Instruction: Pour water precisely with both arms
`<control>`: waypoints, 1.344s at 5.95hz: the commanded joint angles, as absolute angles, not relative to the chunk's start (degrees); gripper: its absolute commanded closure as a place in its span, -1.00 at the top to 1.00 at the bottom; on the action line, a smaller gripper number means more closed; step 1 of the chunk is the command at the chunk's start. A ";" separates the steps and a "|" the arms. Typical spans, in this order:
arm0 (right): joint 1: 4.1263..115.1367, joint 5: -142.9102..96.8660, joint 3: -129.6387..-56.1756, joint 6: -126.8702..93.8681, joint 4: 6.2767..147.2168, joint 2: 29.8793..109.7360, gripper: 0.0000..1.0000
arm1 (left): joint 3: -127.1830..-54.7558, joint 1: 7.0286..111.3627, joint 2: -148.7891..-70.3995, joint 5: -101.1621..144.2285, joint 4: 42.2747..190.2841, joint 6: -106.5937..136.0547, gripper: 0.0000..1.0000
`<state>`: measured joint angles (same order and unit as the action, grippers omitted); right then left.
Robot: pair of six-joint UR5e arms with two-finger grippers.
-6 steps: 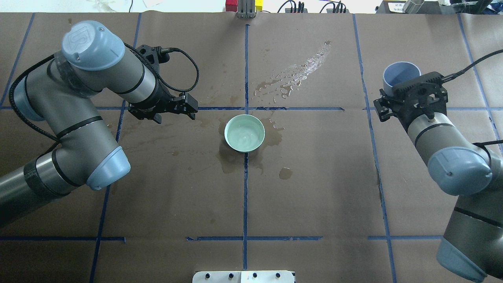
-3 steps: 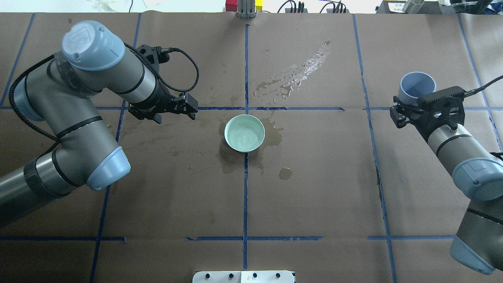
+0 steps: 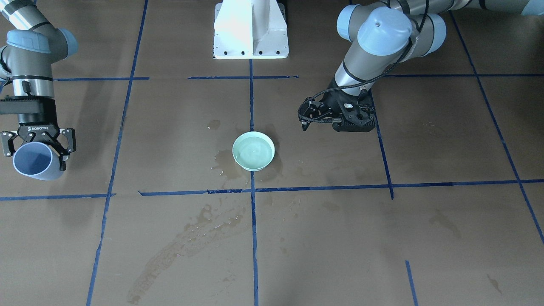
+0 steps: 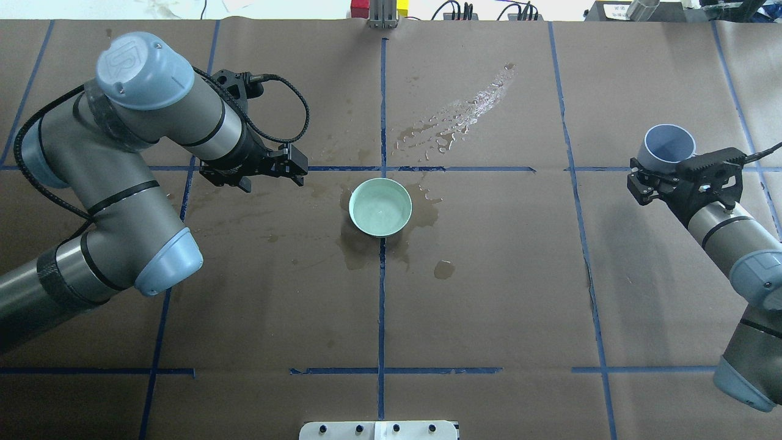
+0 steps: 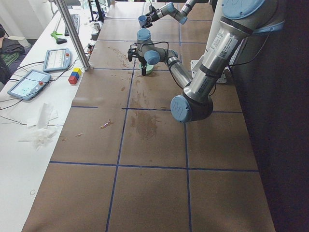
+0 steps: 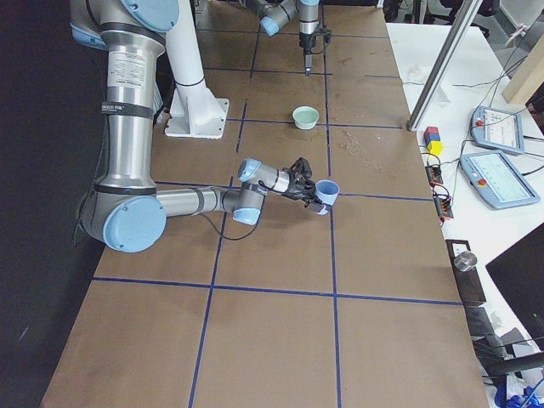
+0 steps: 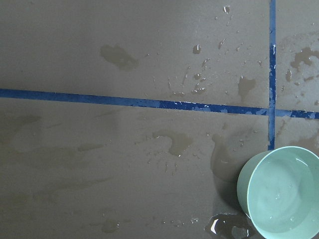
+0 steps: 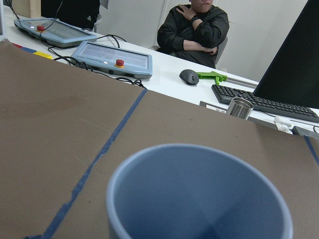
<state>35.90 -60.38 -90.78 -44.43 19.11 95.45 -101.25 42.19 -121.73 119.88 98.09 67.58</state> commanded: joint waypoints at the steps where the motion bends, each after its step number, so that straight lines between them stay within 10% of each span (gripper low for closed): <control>1: 36.04 -61.69 -88.61 -47.37 17.24 95.36 -0.96 | -101.25 42.19 -121.73 119.88 98.09 67.59 1.00; 8: 36.04 -61.79 -82.10 -46.93 13.80 95.54 -0.61 | -101.25 42.10 -121.73 119.88 98.09 67.59 1.00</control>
<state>36.03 -61.79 -82.71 -46.92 13.81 95.48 -101.25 42.10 -121.73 119.88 98.09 67.59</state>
